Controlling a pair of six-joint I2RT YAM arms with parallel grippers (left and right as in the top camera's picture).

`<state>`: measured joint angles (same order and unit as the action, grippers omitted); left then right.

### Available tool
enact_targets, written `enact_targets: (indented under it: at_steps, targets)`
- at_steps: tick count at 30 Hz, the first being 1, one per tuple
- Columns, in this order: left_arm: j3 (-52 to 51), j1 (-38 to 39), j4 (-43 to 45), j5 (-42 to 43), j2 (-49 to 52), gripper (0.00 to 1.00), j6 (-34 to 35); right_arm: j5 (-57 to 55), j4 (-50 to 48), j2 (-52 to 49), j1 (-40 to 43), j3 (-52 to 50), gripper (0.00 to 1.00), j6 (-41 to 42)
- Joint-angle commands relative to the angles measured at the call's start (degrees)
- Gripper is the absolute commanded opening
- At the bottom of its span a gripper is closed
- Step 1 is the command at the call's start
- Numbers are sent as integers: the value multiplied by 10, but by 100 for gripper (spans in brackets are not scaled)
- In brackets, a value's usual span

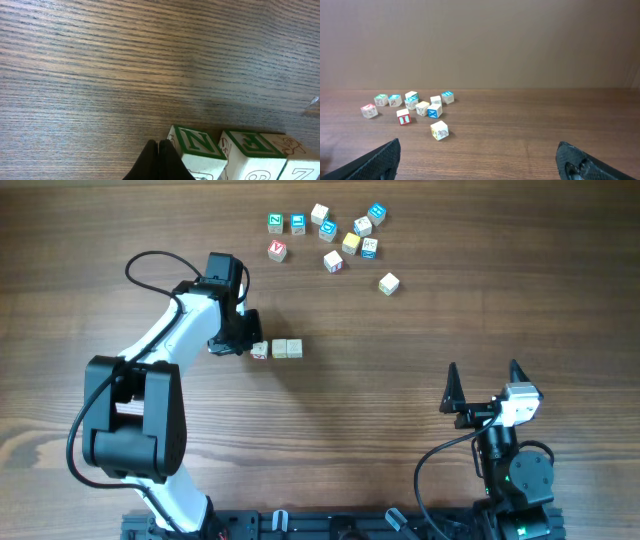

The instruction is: Form a horizontal line

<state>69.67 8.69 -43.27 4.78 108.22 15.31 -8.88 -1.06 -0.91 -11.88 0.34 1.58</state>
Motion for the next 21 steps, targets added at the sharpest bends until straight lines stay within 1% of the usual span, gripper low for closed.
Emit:
enact_targets:
  at_steps: [1, 12, 15, 21]
  targets:
    - [-7, 2, 0, -5, 5, 5, 1, -5, -2, 3, 3, 0, 100, -5]
    - [-16, 2, 0, -12, 5, 4, 1, -5, -2, 3, 3, 0, 100, -5]
    - [-16, 2, 2, 10, 5, 4, 1, -5, -2, 3, 3, 0, 100, -5]
    - [-16, 2, 12, 12, 5, 4, 1, -5, -2, 3, 3, 0, 100, -5]
